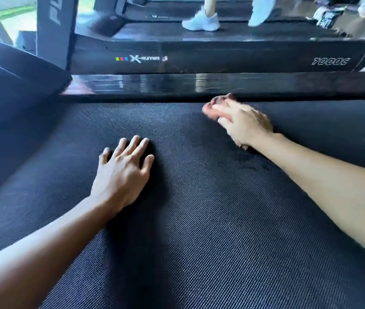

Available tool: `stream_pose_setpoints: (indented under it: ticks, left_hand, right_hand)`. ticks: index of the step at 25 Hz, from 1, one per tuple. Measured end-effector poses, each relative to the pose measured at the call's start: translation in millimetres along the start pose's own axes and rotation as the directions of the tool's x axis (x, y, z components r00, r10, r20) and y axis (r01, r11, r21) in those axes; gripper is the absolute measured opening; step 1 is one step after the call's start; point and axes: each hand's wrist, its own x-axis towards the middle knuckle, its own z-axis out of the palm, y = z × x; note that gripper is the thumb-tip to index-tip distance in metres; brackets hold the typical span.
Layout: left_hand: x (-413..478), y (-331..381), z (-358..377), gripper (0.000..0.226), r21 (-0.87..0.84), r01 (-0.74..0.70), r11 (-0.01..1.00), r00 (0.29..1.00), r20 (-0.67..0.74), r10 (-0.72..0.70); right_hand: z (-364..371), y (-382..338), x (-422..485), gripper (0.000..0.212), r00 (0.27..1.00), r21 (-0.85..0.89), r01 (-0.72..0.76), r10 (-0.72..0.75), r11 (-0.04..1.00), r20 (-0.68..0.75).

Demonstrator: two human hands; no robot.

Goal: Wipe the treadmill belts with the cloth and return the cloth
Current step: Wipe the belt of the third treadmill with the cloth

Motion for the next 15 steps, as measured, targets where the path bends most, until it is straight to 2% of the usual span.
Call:
stream_pose_setpoints:
  ticks: [1,2,4,5,6,7,8,9,10,12,13,15]
  left_hand:
    - [0.3,-0.6,-0.3,0.055,0.001,-0.005,1.000,1.000,-0.004,0.005]
    - [0.7,-0.8,-1.0,0.054,-0.002,-0.011,1.000,1.000,-0.010,0.011]
    - [1.0,-1.5,0.1,0.054,-0.005,-0.014,1.000,1.000,-0.014,0.014]
    - [0.2,-1.2,0.2,0.054,-0.008,-0.013,1.000,1.000,-0.014,0.013]
    - [0.0,-1.0,0.2,0.054,-0.011,-0.015,1.000,1.000,-0.016,0.015]
    - [-0.1,-0.4,0.1,0.053,-0.012,-0.021,1.000,1.000,-0.022,0.021]
    - [0.2,-0.6,-0.1,0.053,-0.013,-0.022,1.000,0.999,-0.027,0.022]
    - [0.8,-0.8,-0.7,0.053,-0.015,-0.022,1.000,0.999,-0.025,0.022]
    - [0.4,0.2,-1.3,0.053,-0.017,-0.024,1.000,0.999,-0.021,0.024]
    - [-0.2,-0.6,-0.9,0.053,-0.017,-0.024,1.000,0.999,-0.027,0.024]
    - [-0.9,-1.0,-0.9,0.052,-0.015,-0.021,1.000,0.999,-0.032,0.021]
    - [-0.8,0.9,-1.0,0.052,-0.003,-0.038,0.999,0.999,-0.033,0.038]
  right_hand:
    - [-1.8,6.9,-5.7,0.046,0.992,0.039,0.117,-0.119,0.992,0.045]
    - [-9.2,17.1,-7.9,0.046,0.992,0.058,0.113,-0.116,0.992,0.047]
    - [-15.2,20.1,-15.9,0.046,0.988,0.054,-0.151,0.152,0.987,-0.015]
    - [-13.0,9.7,-24.1,0.046,0.972,0.022,-0.228,0.228,0.973,-0.049]
    - [-8.9,-6.0,-36.0,0.046,0.984,0.002,-0.157,0.156,0.988,-0.084]
    - [-5.3,-19.1,-50.2,0.046,0.997,0.001,-0.013,0.013,1.000,-0.081]
    - [-4.5,-24.5,-61.0,0.046,0.990,0.017,0.136,-0.135,0.991,-0.046]
    - [-8.0,-20.8,-62.5,0.047,0.978,0.053,0.208,-0.207,0.977,-0.014]
    - [-14.6,-13.5,-57.4,0.047,0.990,0.069,0.139,-0.139,0.988,-0.001]
    - [-18.2,-13.2,-52.1,0.047,0.991,0.047,-0.130,0.130,0.990,-0.009]
    - [-13.9,-21.8,-55.6,0.047,0.984,0.021,-0.178,0.179,0.984,-0.022]
    - [-2.9,-38.6,-78.0,0.048,0.999,-0.026,0.012,-0.013,1.000,-0.032]
